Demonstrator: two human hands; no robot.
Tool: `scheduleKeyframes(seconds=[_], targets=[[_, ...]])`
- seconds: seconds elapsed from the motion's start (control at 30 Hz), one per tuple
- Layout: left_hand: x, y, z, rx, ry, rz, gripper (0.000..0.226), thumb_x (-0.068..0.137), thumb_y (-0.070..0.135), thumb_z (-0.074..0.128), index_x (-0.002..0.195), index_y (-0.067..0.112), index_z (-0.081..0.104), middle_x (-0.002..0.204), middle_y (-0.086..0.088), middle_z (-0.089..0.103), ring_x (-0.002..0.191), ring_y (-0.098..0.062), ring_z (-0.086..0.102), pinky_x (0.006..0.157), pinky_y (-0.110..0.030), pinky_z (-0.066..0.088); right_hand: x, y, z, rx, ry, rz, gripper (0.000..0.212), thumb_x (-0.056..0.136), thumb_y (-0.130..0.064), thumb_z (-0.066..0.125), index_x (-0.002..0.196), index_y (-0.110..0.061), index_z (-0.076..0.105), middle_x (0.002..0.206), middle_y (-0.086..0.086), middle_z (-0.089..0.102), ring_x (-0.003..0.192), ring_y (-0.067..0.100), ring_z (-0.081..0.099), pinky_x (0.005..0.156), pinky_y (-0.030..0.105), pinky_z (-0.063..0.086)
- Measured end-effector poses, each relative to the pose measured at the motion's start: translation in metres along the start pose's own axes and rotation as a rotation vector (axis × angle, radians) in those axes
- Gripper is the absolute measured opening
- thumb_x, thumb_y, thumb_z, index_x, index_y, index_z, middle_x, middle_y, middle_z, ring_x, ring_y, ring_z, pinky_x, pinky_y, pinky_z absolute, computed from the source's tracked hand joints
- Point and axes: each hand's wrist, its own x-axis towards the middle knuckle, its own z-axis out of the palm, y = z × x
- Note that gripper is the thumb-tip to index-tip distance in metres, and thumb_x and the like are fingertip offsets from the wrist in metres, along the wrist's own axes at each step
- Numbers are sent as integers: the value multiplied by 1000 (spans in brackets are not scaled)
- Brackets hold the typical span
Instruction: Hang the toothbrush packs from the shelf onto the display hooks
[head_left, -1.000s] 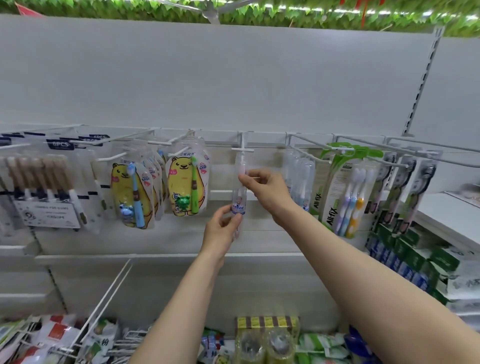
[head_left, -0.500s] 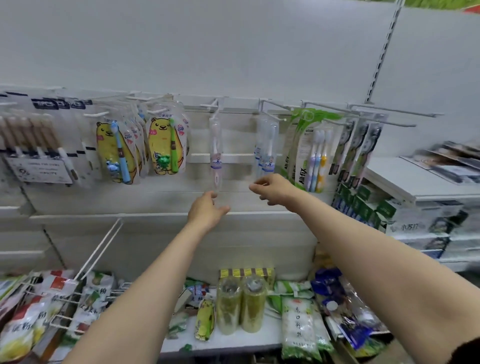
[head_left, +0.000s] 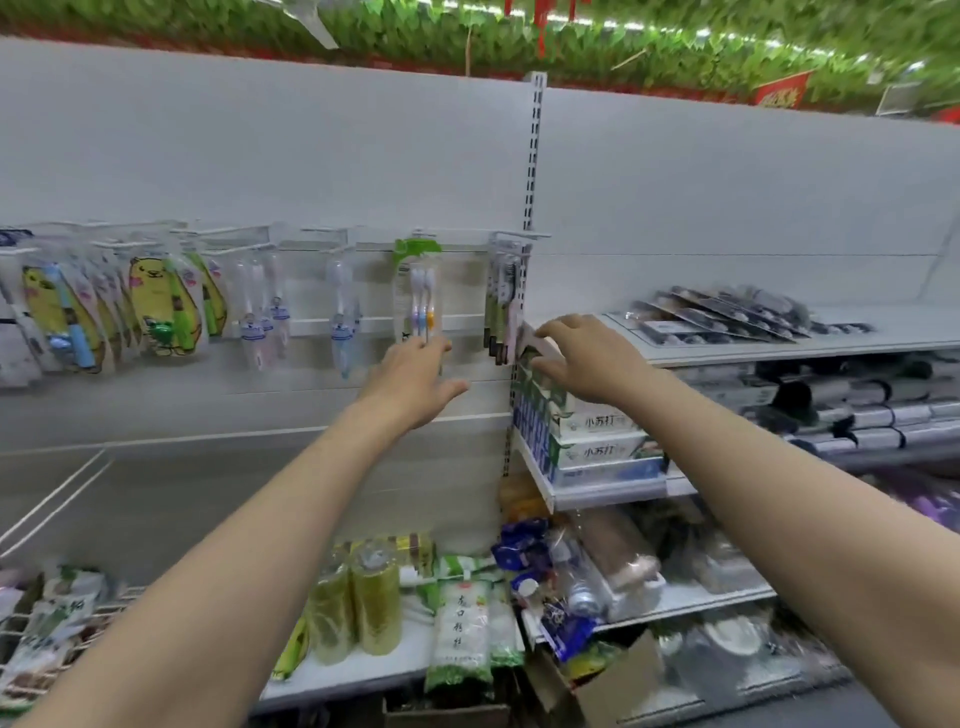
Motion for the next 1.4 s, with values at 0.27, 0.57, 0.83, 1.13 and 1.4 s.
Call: scheduleKeyframes(seconds=[0.27,0.57,0.83,1.13,1.4], targets=[[-18,153,41,16,-24,128,67,91,53,59,145,17,43,143,-11,49,132,-31,46,107,-46,42,-124,134,-44,30,115,80,52,98,-44,56,143,-17,49,147,7,49,137,27,42,105,42,42],[22,290,86,13,-46,328,66,91,52,61,145,19,41,144,-8,48,131,-28,46,105,-46,44,-181,265,-52,38,105,245,55,96,-48,57,143,-19,48,145,7,50,134,26,44,104,41,44],[119,383,148,10,-25,440,64,90,54,61,142,21,44,142,-6,50,129,-26,48,101,-44,46,-155,403,-45,-28,36,309,54,96,-49,57,144,-23,47,146,3,50,133,23,45,103,40,44],[282,459,216,-51,8,401,61,91,52,60,141,20,46,138,-7,52,127,-27,48,99,-41,45,-54,563,-40,-39,1,313,55,98,-48,54,146,-21,46,147,3,49,134,22,45,106,39,42],[367,498,283,2,47,317,66,91,57,56,143,16,48,145,-10,49,137,-31,35,112,-42,31,6,665,8,117,-5,316,55,98,-50,55,143,-19,50,143,4,54,131,23,50,105,39,43]])
